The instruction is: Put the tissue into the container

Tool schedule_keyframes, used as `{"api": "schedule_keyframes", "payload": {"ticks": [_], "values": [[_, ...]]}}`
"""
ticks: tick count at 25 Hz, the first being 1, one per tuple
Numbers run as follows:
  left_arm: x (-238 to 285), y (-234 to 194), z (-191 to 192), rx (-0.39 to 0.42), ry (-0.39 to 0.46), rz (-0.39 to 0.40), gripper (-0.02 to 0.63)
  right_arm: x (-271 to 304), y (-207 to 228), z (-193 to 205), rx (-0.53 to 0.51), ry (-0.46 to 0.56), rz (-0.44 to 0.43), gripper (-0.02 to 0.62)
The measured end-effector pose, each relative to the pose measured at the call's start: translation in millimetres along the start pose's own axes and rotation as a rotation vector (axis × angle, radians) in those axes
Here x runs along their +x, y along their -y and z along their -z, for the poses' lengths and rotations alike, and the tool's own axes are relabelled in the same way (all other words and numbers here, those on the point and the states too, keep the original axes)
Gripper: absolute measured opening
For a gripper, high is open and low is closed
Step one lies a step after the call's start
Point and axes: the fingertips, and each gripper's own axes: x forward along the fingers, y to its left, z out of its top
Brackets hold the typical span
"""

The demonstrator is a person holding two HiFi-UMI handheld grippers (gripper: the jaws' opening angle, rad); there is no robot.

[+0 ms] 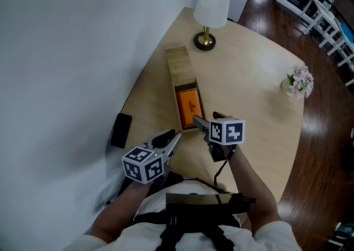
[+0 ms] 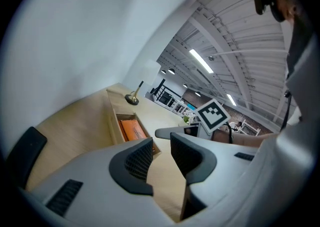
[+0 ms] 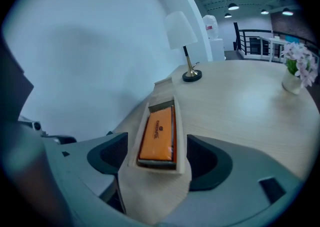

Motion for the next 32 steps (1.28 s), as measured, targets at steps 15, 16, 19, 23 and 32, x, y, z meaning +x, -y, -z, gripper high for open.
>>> {"api": "schedule_keyframes", "payload": {"ticks": [15,16,19,23,32], "values": [[12,77,38,0.072,-0.008,0.048,0.011,-161,71,89,-0.040,0.121,0.088,0.184],[10,81,36,0.086,-0.002,0.045,0.011,-167,68,88,-0.066,0.138,0.094,0.162],[5,95,35,0.130,-0.003,0.037,0.000,-184,62,87,-0.156,0.178,0.112,0.069],[3,109,39,0.160,-0.022,0.041,0.000,-203,53,84,-0.184,0.181,0.071,0.000],[16,134,43,0.182,-0.059,0.102,0.000,-238,67,64,-0.142,0.234,0.076,0.000]]}}
